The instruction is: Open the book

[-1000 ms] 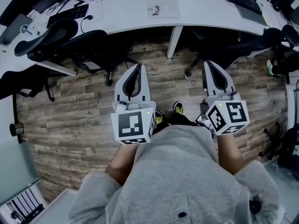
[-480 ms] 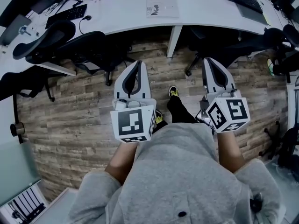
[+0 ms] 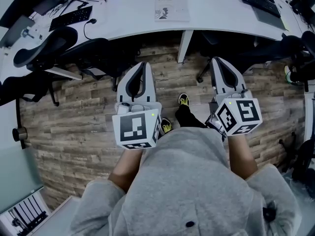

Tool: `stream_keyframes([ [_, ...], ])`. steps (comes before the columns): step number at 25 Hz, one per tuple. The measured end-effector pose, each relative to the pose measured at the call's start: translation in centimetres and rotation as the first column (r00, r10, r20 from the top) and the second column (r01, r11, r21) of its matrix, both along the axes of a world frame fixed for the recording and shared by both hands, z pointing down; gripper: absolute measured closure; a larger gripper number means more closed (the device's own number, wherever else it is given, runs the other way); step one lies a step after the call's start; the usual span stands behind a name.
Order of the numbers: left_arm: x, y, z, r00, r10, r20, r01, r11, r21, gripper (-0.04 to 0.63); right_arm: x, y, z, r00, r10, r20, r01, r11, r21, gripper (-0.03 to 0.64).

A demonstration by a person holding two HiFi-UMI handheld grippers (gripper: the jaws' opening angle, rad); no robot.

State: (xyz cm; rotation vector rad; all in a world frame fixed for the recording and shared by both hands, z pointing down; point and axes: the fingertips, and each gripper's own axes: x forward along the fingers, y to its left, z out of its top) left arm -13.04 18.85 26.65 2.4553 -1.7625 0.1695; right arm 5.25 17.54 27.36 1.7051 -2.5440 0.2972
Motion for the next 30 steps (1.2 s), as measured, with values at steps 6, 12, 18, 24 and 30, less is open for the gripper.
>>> stream_keyframes([
  [6, 1.5, -2.8, 0.1, 1.0, 0.018, 0.015, -0.017, 1.0, -0.004, 0.586, 1.5, -2.5, 0.4, 1.0, 0.019, 0.001, -0.019, 1.0, -0.002, 0.589],
  [12, 2.8, -6.1, 0.5, 0.999, 0.03, 0.025, -0.029, 0.999, -0.025, 0.586, 2.8, -5.3, 1.2, 0.999, 0.034, -0.006, -0.034, 0.999, -0.025, 0.589],
  [18, 4.3, -9.2, 1.3, 0.998, 0.042, 0.04, -0.04, 0.998, -0.046, 0.586, 4.1, -8.0, 1.8, 1.0, 0.028, -0.008, -0.028, 0.999, -0.037, 0.589],
  [24, 5.5, -12.1, 1.7, 0.997, 0.044, 0.062, -0.04, 0.998, -0.056, 0.586, 5.2, -11.1, 2.3, 1.0, 0.012, -0.001, -0.012, 0.999, -0.045, 0.589],
  [30, 6.1, -14.0, 1.7, 0.997, 0.035, 0.068, -0.03, 0.997, -0.067, 0.586, 6.6, -13.0, 1.9, 1.0, 0.012, 0.006, -0.012, 0.999, -0.046, 0.589],
])
